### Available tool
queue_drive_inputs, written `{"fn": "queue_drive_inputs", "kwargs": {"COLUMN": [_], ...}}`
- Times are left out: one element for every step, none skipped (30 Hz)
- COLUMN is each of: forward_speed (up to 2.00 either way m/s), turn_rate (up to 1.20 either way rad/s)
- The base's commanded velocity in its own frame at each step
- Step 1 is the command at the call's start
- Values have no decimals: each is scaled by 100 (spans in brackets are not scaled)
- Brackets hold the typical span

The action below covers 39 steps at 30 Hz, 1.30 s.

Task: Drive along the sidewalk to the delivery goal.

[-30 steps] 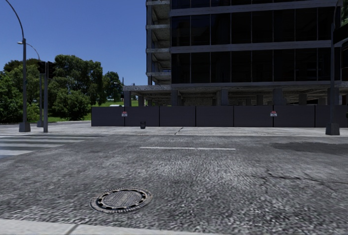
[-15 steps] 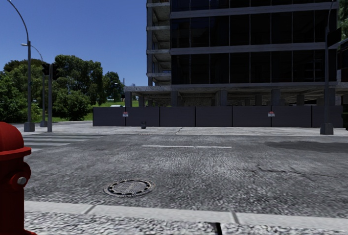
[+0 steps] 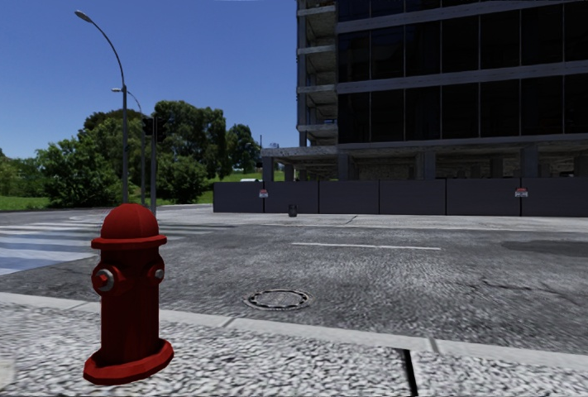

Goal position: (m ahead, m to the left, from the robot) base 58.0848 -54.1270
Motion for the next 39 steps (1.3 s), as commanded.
{"fn": "queue_drive_inputs", "kwargs": {"forward_speed": [-64, -64, -64, -64, -64, -64, -64, -64, -64, -64, -64, -64, -64, -64, -64, -64, -64, -64, -64, -64, -64, -64, -64, -64, -64, -64, -62, -60, -60, -47, 0, 0, 0, 0, 0, 0, 0, 0, 0], "turn_rate": [58, 58, 58, 58, 58, 58, 58, 58, 59, 63, 63, 69, 79, 79, 82, 82, 82, 82, 82, 82, 82, 82, 82, 73, 73, 70, 69, 66, 66, 16, 0, 0, 0, 0, 0, 0, 0, 0, 0]}}
